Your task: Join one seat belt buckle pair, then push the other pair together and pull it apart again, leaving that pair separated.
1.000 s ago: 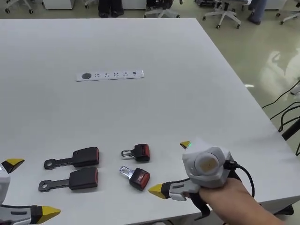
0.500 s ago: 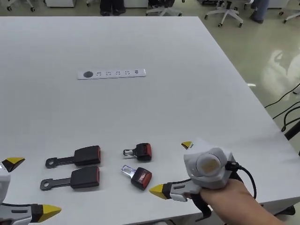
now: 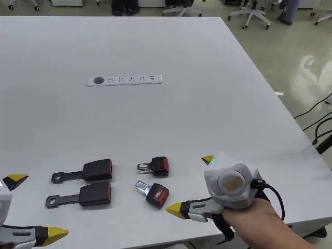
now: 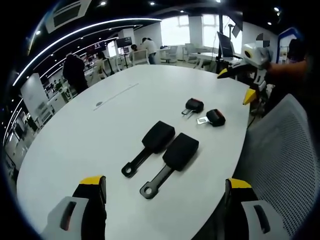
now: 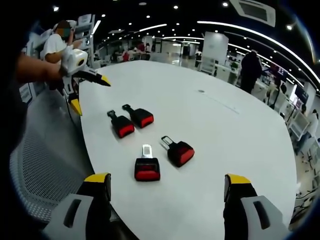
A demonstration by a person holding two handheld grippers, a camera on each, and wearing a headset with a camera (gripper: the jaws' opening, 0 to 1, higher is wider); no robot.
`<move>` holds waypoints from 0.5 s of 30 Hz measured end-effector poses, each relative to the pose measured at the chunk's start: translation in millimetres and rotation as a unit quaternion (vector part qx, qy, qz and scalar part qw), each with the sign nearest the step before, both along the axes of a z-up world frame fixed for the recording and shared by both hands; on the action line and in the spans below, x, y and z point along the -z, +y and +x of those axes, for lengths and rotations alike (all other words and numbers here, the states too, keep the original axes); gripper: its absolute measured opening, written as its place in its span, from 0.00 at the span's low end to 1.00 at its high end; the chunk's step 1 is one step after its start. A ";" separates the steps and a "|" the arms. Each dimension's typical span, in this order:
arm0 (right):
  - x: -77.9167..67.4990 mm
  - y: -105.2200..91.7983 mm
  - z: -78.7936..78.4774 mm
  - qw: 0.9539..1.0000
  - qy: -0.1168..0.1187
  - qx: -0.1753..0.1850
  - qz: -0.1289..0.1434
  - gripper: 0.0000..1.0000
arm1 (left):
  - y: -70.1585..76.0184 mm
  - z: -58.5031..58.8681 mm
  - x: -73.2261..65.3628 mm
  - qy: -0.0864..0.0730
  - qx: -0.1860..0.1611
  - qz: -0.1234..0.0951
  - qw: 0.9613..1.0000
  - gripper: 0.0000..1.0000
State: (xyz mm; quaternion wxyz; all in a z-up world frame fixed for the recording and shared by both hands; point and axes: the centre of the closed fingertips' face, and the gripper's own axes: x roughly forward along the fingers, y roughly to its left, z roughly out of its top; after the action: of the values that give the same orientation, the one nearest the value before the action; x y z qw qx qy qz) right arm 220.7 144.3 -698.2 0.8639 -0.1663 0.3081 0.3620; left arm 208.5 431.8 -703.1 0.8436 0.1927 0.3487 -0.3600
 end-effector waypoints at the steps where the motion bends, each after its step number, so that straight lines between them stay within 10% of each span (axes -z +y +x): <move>1: -0.5 0.5 -0.5 1.000 0.000 0.000 0.000 0.96 | 0.1 0.4 -0.1 0.000 -0.001 0.000 1.000 1.00; 15: 1.5 -1.5 -1.5 1.000 0.001 0.000 -0.005 0.95 | -1.4 1.1 2.0 -0.003 0.010 0.006 1.000 1.00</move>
State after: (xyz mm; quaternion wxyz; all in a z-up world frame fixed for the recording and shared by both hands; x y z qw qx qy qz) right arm 219.2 142.8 -699.7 0.8626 -0.1706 0.3108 0.3609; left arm 209.5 430.4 -705.1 0.8397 0.2023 0.3465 -0.3659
